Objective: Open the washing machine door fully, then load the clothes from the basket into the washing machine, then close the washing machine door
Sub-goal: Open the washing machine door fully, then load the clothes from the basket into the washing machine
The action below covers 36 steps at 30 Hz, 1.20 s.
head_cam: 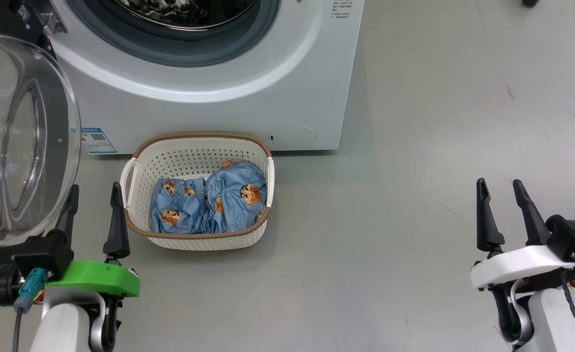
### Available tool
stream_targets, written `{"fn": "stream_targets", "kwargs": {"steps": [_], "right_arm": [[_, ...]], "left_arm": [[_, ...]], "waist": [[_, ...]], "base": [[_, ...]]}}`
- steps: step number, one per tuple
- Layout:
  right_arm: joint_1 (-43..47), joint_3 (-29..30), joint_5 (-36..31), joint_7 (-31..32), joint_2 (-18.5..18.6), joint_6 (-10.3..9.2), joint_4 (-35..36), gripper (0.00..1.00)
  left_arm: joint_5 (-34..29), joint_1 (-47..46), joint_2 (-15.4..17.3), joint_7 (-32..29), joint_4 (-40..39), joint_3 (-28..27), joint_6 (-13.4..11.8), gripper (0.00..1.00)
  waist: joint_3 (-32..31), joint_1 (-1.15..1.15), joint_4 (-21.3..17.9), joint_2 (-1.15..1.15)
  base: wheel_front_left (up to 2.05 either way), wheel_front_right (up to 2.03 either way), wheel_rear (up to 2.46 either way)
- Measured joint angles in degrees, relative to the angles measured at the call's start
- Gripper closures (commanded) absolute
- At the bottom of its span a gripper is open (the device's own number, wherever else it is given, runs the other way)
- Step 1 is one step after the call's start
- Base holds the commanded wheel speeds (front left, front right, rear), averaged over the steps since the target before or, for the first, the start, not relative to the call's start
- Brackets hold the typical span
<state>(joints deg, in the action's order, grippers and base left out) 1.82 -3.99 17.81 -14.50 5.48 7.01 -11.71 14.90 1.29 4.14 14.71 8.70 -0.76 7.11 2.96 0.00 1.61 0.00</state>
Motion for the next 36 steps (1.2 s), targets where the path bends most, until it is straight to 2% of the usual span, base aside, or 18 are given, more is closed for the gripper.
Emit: {"fn": "stream_targets", "kwargs": {"steps": [8, 36], "right_arm": [[0.6, 1.4, -0.8, 0.0, 0.0, 0.00, 0.5, 0.00], [2.3, 0.6, -1.9, 0.0, -0.2, 0.00, 1.7, 0.00]], "left_arm": [[0.0, 1.3, -0.3, 0.0, 1.3, 0.1, 0.0, 0.00], [-1.8, 2.3, -0.7, 0.0, 2.0, 0.2, 0.0, 0.00]], "waist": [[-0.9, 0.00, -1.1, 0.00], [-0.7, 0.00, 0.9, 0.00]], "base": [[0.00, 0.00, 0.00], [0.00, 0.00, 0.00]]}}
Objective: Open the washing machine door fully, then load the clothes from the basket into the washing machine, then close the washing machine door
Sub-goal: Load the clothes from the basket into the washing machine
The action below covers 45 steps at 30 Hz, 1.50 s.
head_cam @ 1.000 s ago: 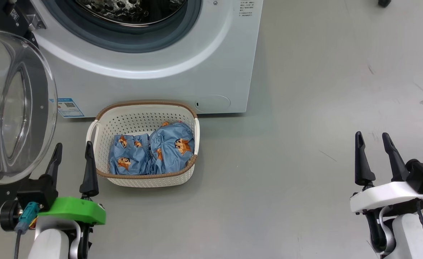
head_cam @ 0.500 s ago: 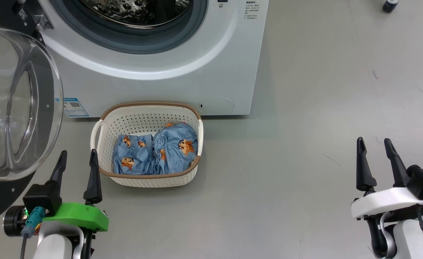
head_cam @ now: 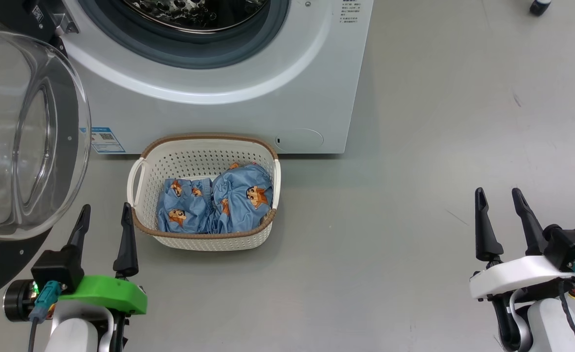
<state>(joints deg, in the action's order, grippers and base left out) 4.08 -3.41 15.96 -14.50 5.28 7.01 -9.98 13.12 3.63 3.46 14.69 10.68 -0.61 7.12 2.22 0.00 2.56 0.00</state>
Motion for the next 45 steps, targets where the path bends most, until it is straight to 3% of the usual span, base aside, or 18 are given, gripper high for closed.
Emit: {"fn": "stream_targets", "kwargs": {"steps": [45], "right_arm": [[0.0, -0.1, -0.4, 0.0, -0.3, 0.00, -1.2, 0.00]], "left_arm": [[0.0, -0.1, -0.2, 0.0, 0.9, 0.2, 0.0, 0.00]], "waist": [[-0.6, 0.00, 1.3, 0.00]], "base": [[0.00, 0.00, 0.00]]}}
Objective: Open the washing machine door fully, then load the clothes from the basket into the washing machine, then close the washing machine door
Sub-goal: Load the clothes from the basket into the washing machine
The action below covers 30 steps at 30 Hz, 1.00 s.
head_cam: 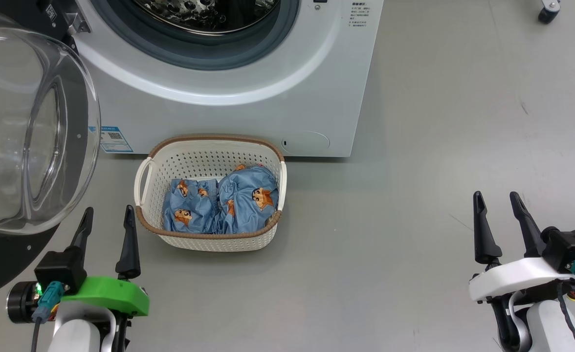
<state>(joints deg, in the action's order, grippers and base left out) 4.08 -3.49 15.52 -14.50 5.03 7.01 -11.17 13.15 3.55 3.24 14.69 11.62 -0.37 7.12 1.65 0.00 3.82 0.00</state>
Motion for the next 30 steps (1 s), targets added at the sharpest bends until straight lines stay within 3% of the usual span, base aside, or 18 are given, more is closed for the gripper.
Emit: {"fn": "stream_targets", "kwargs": {"steps": [30], "right_arm": [[0.0, 0.7, 0.1, 0.0, -0.2, 0.00, -0.4, 0.00]], "left_arm": [[0.4, -0.1, -0.1, 0.0, -0.1, -0.6, 0.2, 0.00]], "waist": [[1.0, 0.00, 0.3, 0.00]], "base": [[0.23, -0.23, 0.00]]}}
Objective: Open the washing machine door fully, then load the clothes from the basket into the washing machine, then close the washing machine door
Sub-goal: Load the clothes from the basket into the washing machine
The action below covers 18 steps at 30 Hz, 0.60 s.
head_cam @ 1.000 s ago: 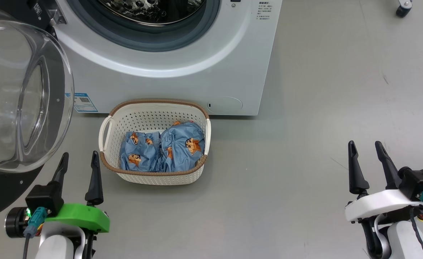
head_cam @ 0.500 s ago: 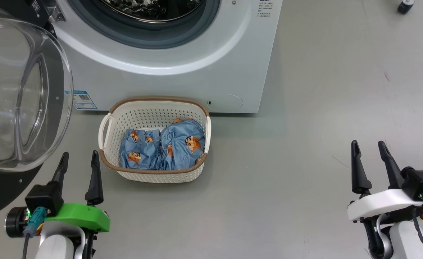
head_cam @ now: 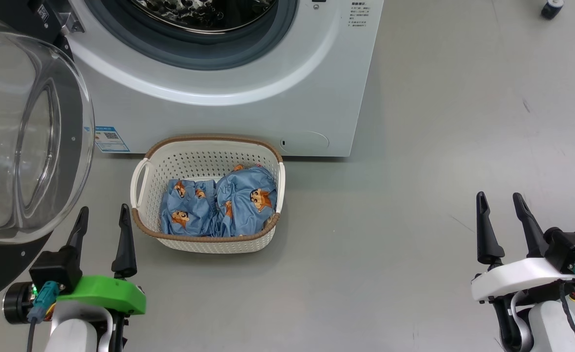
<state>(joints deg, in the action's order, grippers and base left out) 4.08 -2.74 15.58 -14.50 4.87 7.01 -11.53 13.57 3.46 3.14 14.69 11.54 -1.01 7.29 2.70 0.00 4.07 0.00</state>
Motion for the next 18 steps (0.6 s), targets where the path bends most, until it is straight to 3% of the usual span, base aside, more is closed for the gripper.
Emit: {"fn": "stream_targets", "kwargs": {"steps": [18], "right_arm": [[0.0, 0.1, 0.5, 0.0, 0.0, 0.00, -0.3, 0.00]], "left_arm": [[0.0, -0.3, -0.1, 0.0, -1.2, -2.0, 0.0, 0.00]], "waist": [[0.3, 0.00, 0.2, 0.00]], "base": [[0.98, -0.98, 0.00]]}}
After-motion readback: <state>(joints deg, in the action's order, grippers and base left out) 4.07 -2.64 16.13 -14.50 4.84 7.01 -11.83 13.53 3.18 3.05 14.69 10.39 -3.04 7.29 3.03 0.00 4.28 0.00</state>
